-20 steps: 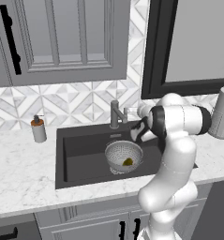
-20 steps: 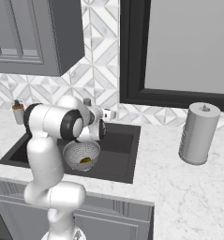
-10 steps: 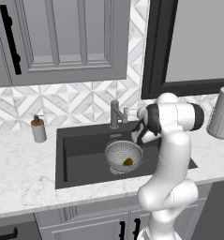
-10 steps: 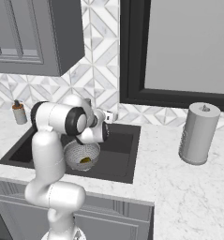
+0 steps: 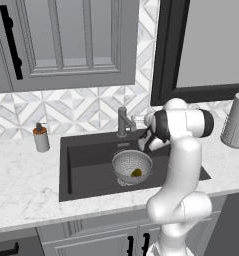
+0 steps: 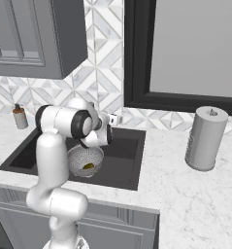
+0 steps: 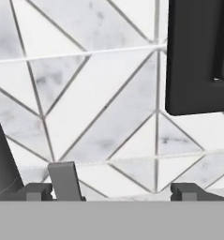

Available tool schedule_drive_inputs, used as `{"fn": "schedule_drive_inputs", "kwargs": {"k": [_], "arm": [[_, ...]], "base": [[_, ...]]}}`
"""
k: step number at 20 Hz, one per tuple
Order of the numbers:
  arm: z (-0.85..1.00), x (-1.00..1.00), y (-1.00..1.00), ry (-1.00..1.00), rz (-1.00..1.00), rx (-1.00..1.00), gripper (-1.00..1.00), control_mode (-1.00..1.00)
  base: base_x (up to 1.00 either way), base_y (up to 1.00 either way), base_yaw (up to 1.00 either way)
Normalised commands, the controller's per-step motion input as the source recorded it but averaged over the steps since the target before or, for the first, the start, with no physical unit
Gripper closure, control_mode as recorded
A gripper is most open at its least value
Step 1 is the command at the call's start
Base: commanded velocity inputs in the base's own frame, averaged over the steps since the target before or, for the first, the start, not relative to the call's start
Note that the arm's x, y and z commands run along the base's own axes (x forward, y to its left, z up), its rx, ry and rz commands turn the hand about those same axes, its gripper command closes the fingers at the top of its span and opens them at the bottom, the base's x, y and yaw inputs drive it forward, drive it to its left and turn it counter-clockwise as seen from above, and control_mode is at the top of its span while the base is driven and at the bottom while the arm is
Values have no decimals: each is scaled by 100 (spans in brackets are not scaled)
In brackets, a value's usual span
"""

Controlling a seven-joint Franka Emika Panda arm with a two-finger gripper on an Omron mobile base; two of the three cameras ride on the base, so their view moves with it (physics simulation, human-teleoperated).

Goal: Put the colander in the sink, put the kiwi in the colander, and turn on the sink faucet and pour water over the colander.

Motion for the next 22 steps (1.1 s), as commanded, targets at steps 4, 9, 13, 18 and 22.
{"fn": "schedule_drive_inputs", "kwargs": {"k": [4, 9, 13, 18, 22], "arm": [[-13, 22, 11, 0, 3, 0, -100, -100], [-18, 15, 6, 0, 10, 0, -100, -100], [-8, 18, 1, 0, 9, 0, -100, -100], [0, 15, 0, 0, 1, 0, -100, -100], [0, 10, 2, 0, 0, 0, -100, -100]], "base": [[0, 0, 0], [0, 0, 0], [0, 0, 0], [0, 0, 0], [0, 0, 0]]}}
